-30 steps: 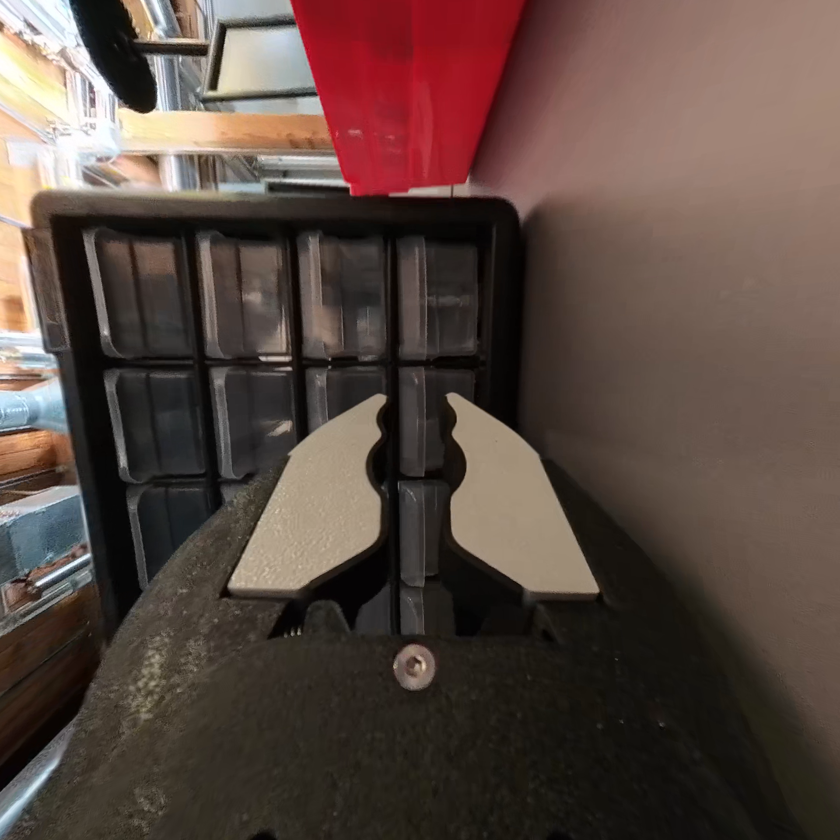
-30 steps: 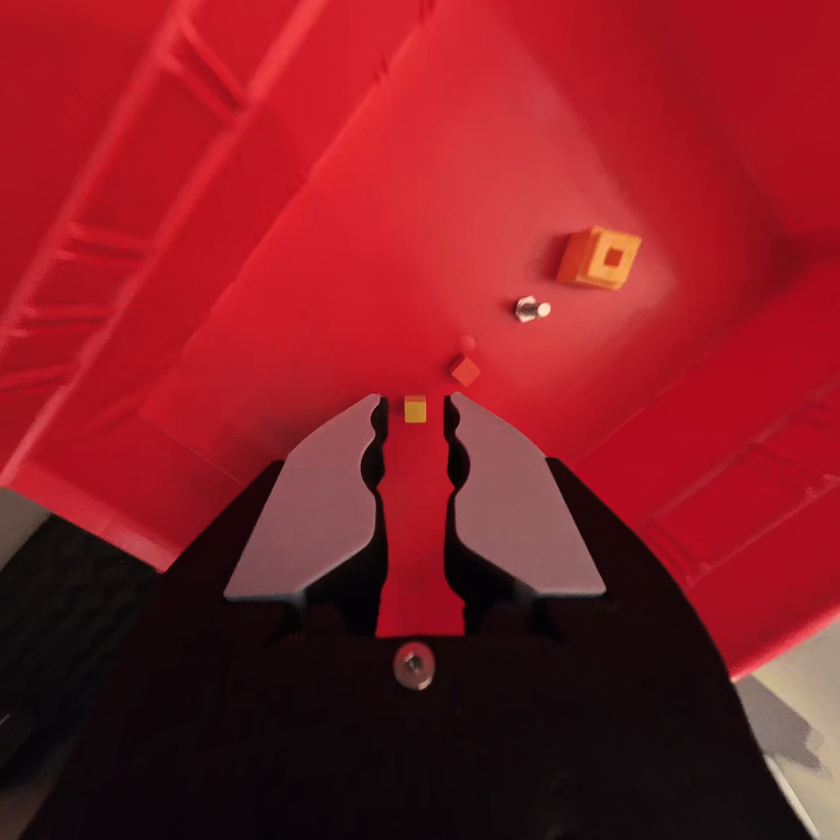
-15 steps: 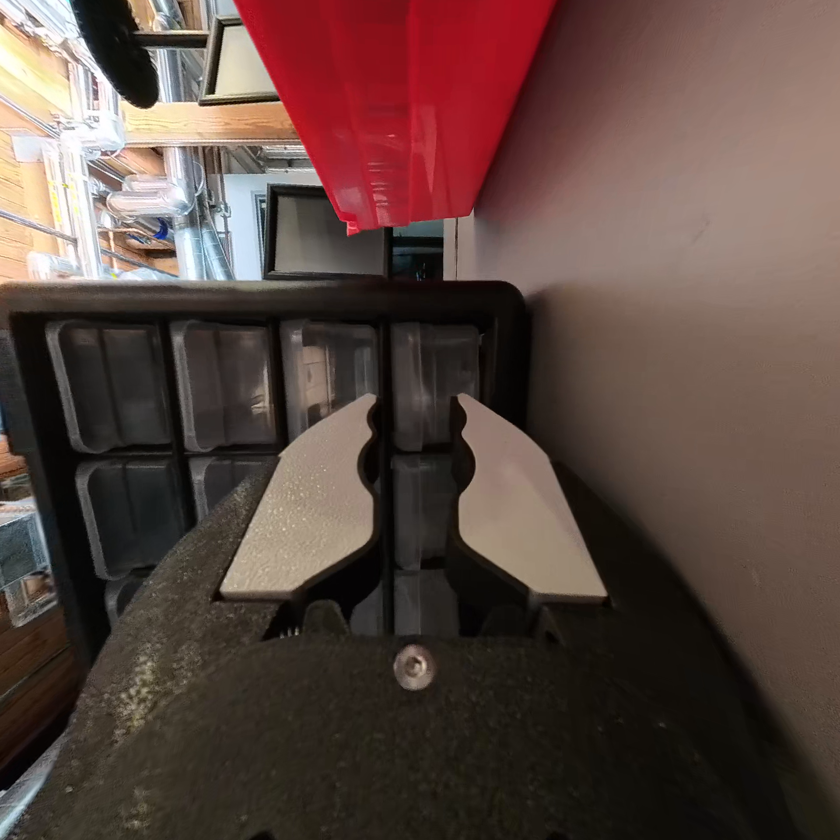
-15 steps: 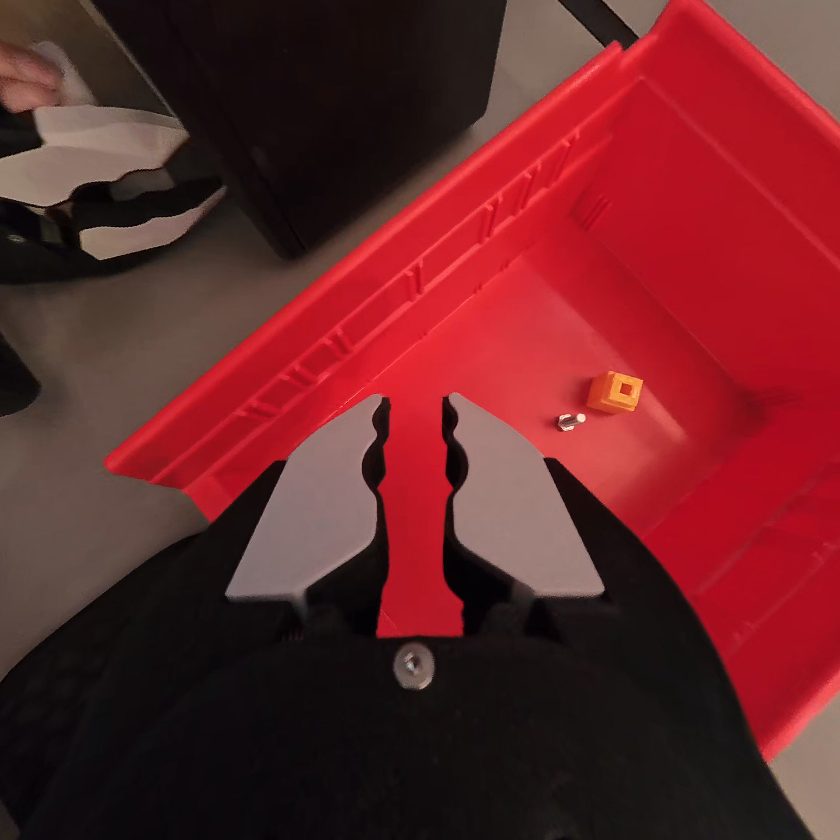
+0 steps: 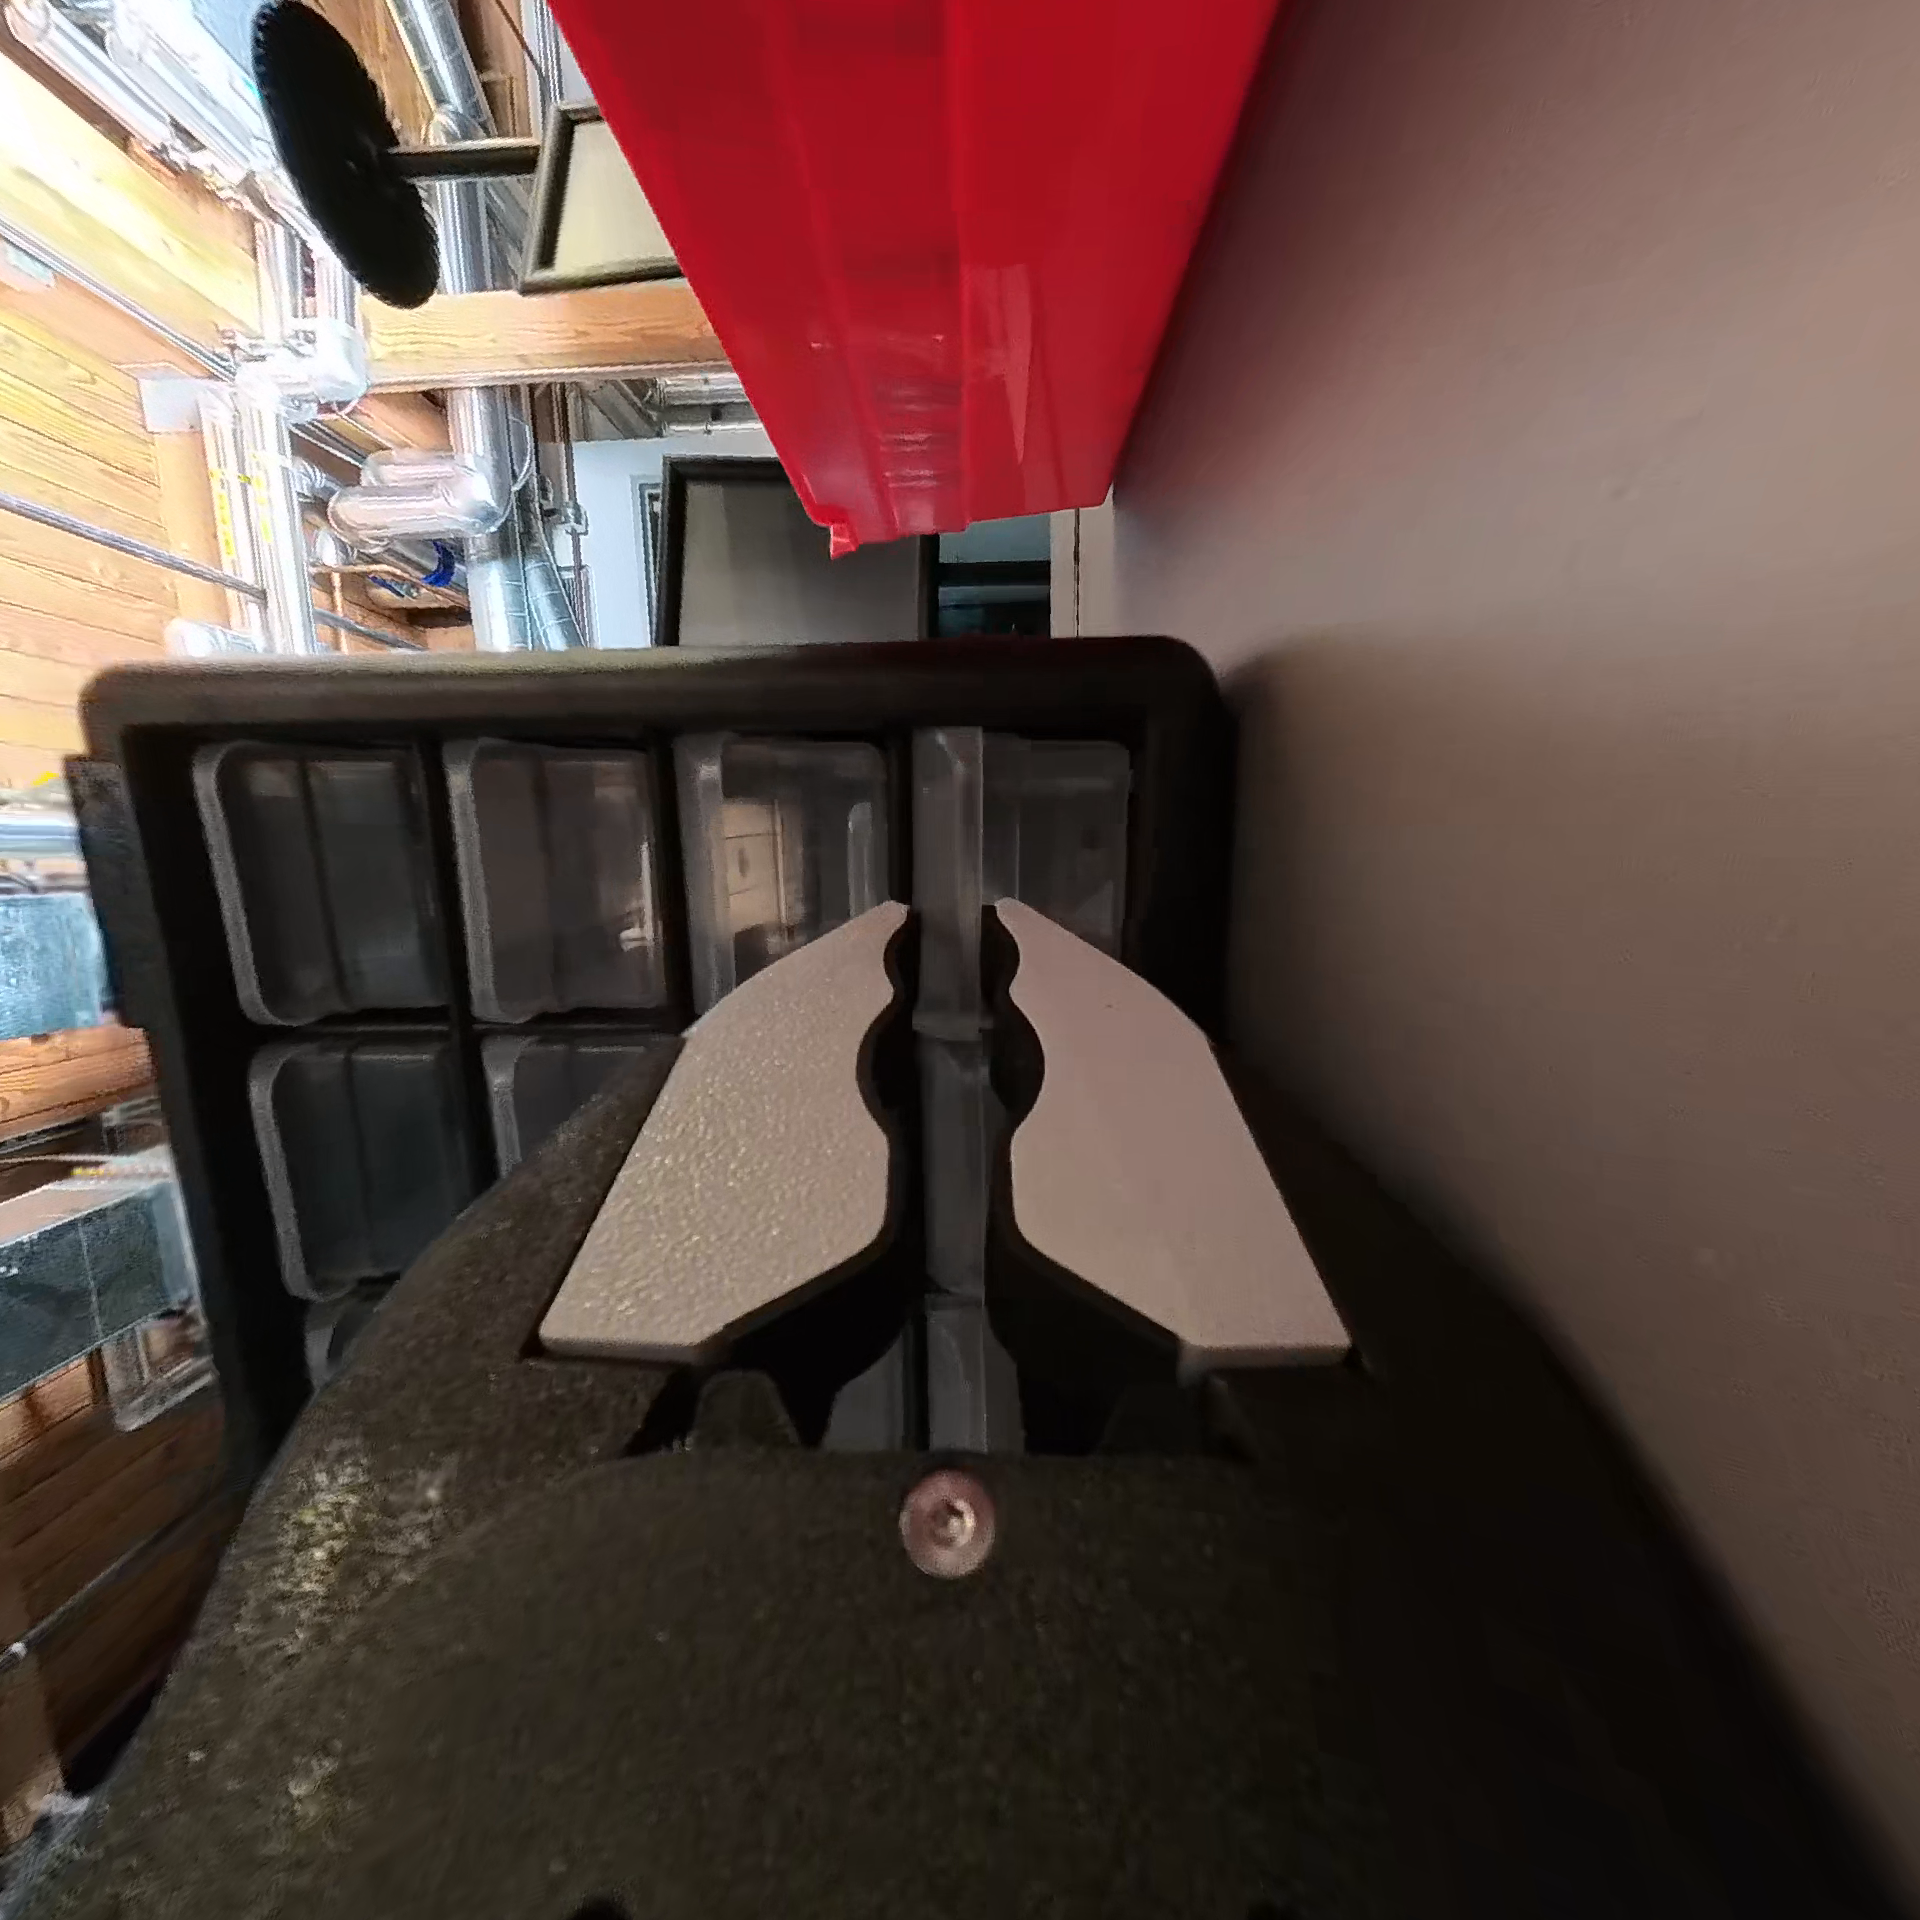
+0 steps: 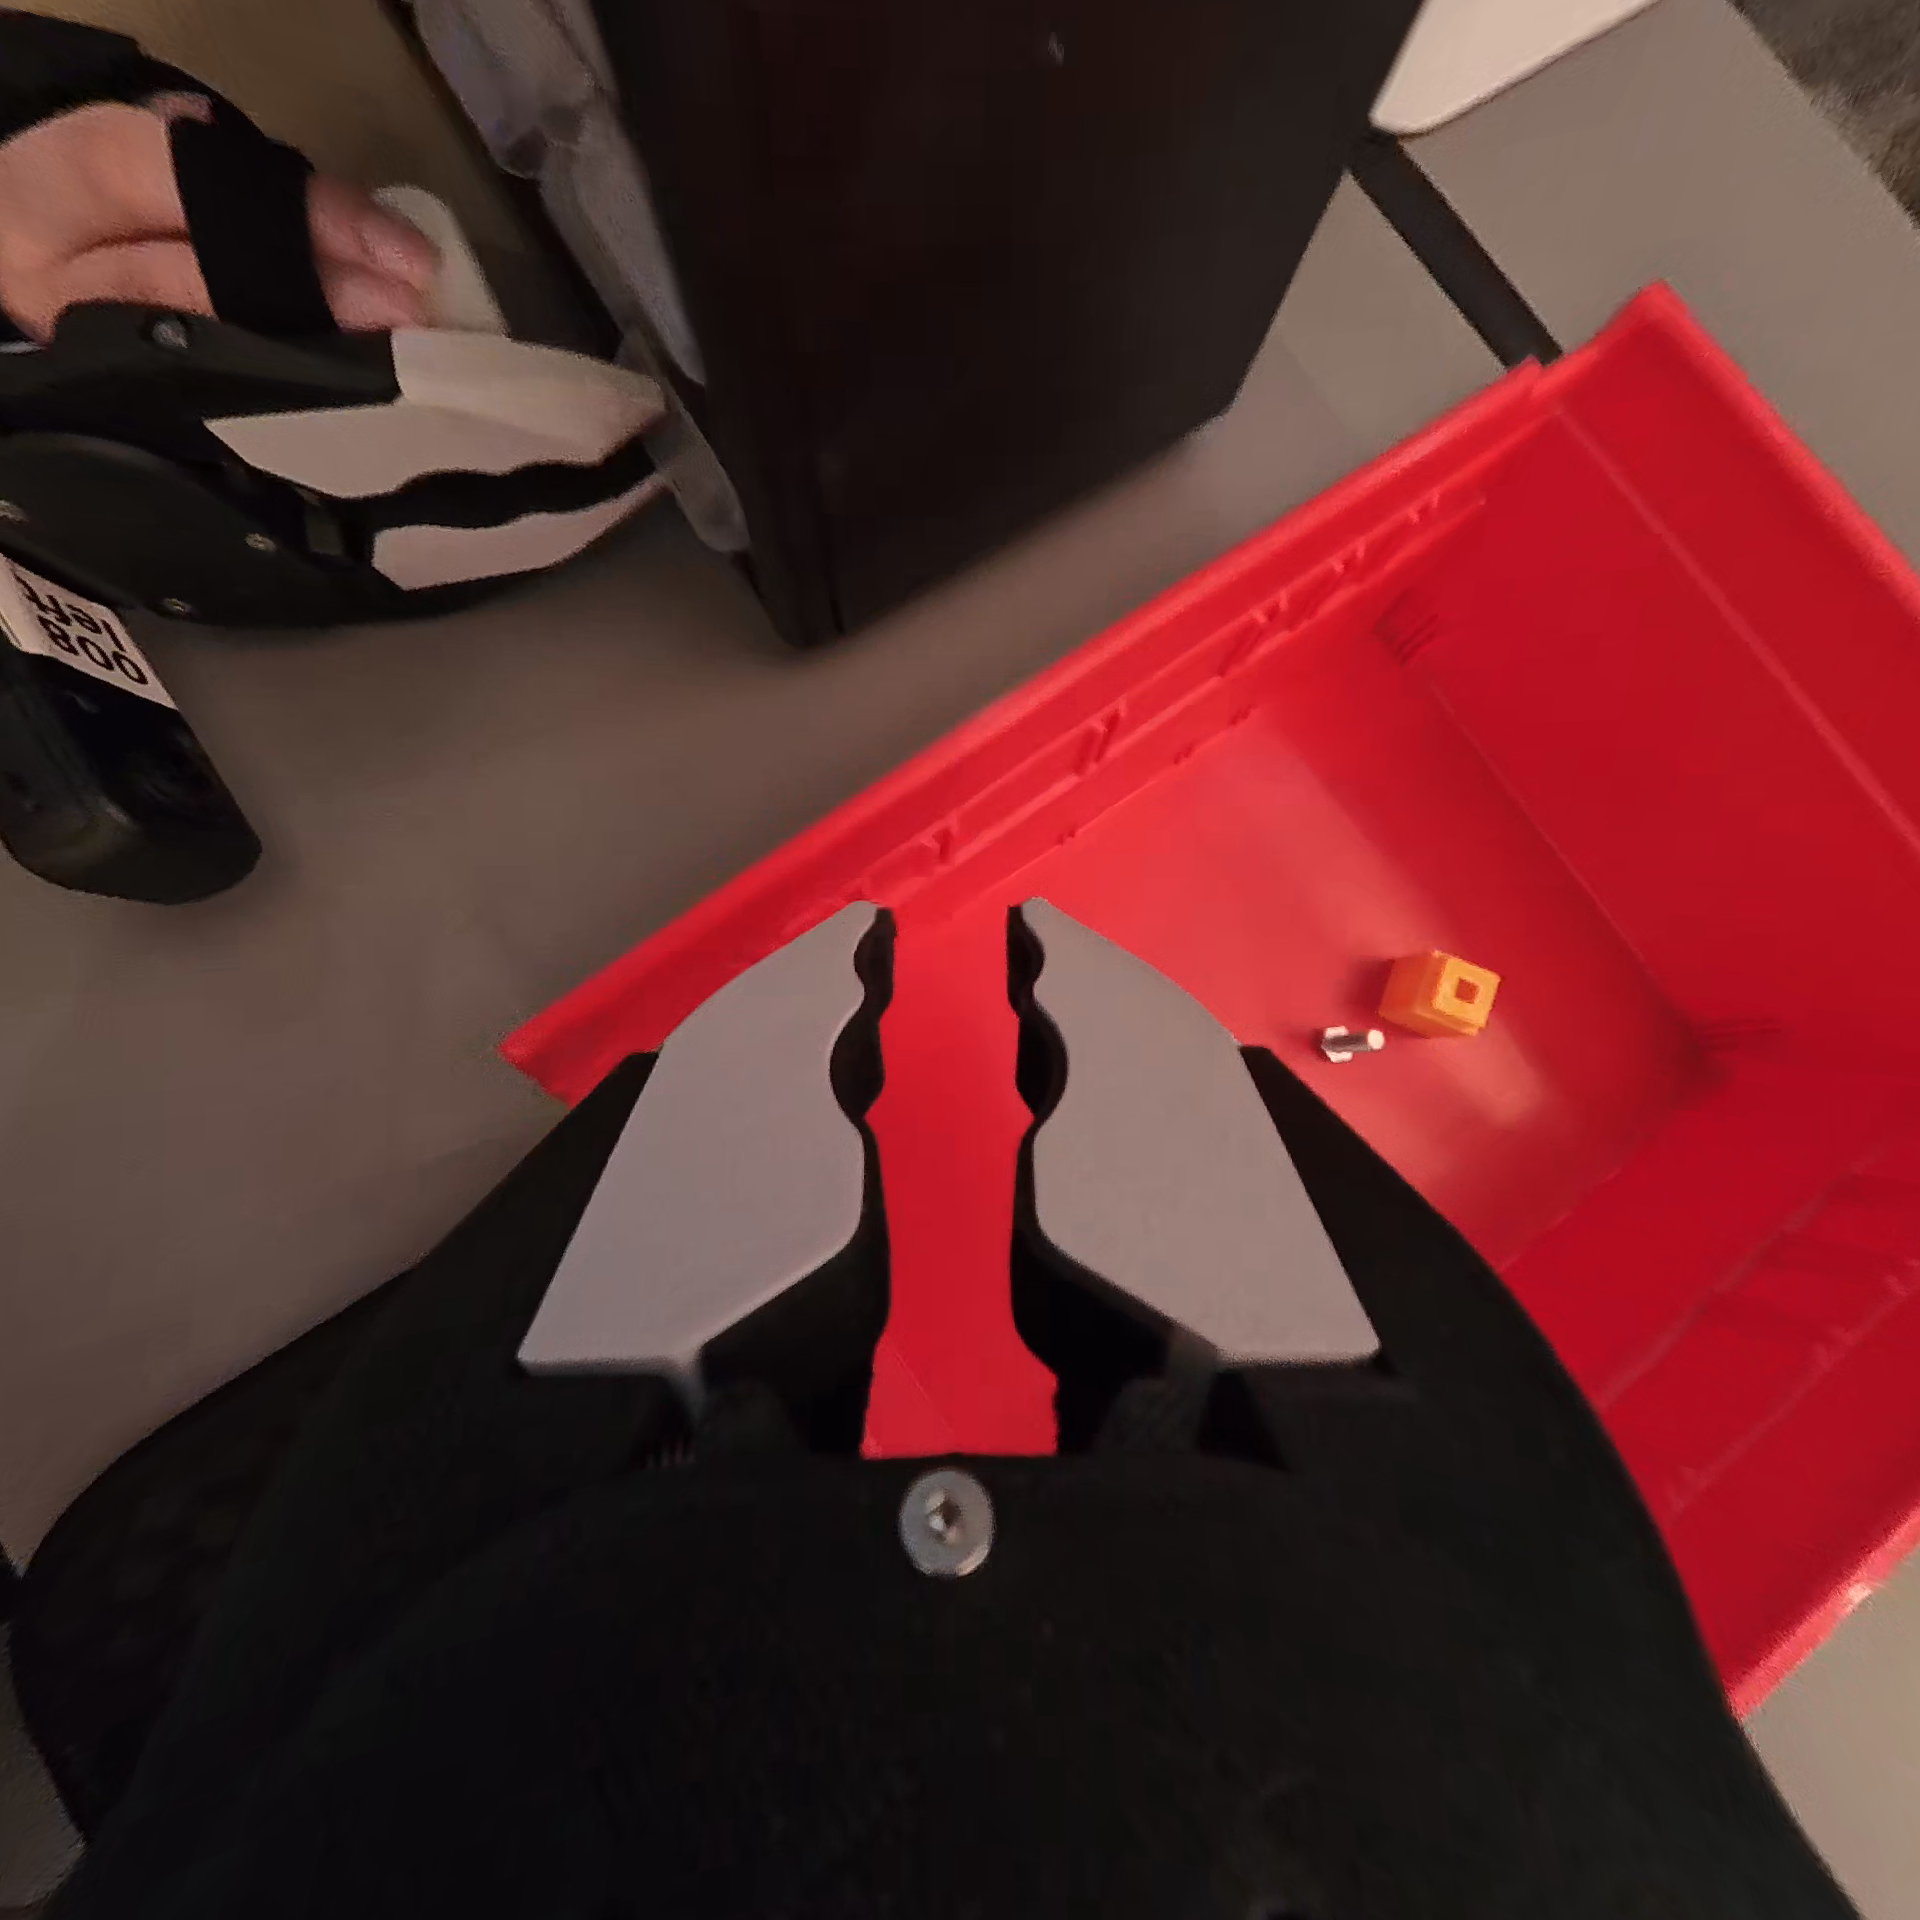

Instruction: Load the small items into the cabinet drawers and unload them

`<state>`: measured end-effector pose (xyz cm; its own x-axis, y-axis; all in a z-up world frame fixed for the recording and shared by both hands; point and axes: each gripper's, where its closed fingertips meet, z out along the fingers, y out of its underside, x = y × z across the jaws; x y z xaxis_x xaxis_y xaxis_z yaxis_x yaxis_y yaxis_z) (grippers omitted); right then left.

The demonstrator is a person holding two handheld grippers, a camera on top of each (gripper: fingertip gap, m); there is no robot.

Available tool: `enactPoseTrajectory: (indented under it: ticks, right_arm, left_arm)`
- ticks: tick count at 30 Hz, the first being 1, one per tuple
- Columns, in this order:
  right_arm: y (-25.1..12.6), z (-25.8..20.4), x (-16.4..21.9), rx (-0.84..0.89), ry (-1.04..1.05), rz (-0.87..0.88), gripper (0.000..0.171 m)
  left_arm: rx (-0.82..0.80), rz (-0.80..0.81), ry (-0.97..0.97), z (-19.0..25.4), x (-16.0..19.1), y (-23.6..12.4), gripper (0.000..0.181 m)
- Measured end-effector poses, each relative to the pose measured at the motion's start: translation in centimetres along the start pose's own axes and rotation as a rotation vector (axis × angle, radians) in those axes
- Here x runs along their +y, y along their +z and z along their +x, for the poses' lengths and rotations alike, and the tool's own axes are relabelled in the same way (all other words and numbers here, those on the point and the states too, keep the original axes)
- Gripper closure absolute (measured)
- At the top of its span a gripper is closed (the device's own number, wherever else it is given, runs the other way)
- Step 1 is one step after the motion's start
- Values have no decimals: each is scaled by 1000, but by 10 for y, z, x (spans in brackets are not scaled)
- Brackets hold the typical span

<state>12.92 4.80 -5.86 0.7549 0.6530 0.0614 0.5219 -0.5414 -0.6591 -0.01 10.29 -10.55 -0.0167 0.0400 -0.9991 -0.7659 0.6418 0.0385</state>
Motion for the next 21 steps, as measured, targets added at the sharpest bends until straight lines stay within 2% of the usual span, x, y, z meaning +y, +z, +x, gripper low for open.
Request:
enactPoseTrajectory:
  ticks: [5,10,16,21]
  right_arm:
    - [-4,-36,-31,-48,-140,30,150]
    - [19,-80,-52,-119,-366,-26,152]
    - [61,-95,-60,-149,-467,-219,152]
    - [85,-100,-50,-202,-617,-372,152]
  left_arm:
    - [-1,31,18,0,-9,-28,171]
    - [4,53,9,0,-20,-54,171]
    - [5,70,8,2,-29,-67,170]
    - [6,58,-3,2,-25,-69,170]
